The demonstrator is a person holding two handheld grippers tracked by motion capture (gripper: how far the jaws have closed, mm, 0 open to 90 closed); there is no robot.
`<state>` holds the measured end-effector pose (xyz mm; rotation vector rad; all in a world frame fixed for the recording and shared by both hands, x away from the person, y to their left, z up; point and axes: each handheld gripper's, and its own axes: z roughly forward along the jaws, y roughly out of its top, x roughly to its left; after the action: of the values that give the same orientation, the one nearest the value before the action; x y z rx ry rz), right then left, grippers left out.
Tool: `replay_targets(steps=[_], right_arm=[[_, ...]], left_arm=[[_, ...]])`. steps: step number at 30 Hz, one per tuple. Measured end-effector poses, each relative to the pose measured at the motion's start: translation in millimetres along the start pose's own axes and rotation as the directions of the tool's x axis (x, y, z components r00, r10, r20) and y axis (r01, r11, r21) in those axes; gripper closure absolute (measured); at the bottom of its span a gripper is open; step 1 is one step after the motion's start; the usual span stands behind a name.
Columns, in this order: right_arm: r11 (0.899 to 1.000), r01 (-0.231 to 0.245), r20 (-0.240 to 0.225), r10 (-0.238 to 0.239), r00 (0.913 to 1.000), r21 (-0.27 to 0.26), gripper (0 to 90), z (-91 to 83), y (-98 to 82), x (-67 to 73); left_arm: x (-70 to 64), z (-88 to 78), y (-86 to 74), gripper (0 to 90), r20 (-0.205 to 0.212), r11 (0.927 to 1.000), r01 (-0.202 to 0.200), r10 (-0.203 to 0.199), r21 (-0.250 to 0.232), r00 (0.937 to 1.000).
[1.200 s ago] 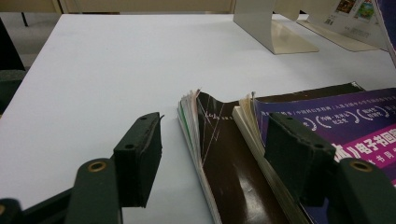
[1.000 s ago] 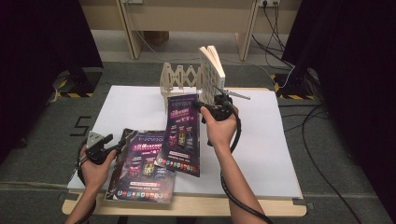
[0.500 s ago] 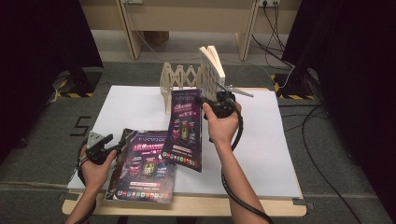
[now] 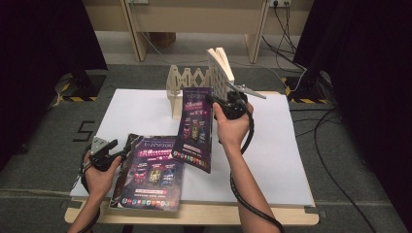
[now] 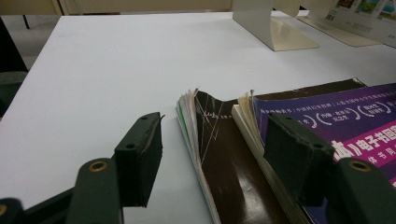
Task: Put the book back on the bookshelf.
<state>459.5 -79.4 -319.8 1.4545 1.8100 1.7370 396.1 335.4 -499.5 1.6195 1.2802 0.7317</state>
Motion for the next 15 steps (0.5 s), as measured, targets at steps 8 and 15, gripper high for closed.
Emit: replay_targets(steps=[8, 15], right_arm=[[0.999, 0.011, 0.033, -0.010, 0.9994, -0.030, 84.9, 1.3, 4.8, -1.9], [0.998, 0.028, 0.054, -0.025, 0.9982, -0.049, 84.9, 2.5, 10.3, -1.6]], left_arm=[[-0.3, 0.5, 0.2, 36.6, 0.000, 1.0000, -0.002, 0.002, 0.005, 1.0000], [-0.6, 0.8, 0.3, 36.7, -0.003, 0.9999, -0.007, 0.007, 0.008, 1.0000]])
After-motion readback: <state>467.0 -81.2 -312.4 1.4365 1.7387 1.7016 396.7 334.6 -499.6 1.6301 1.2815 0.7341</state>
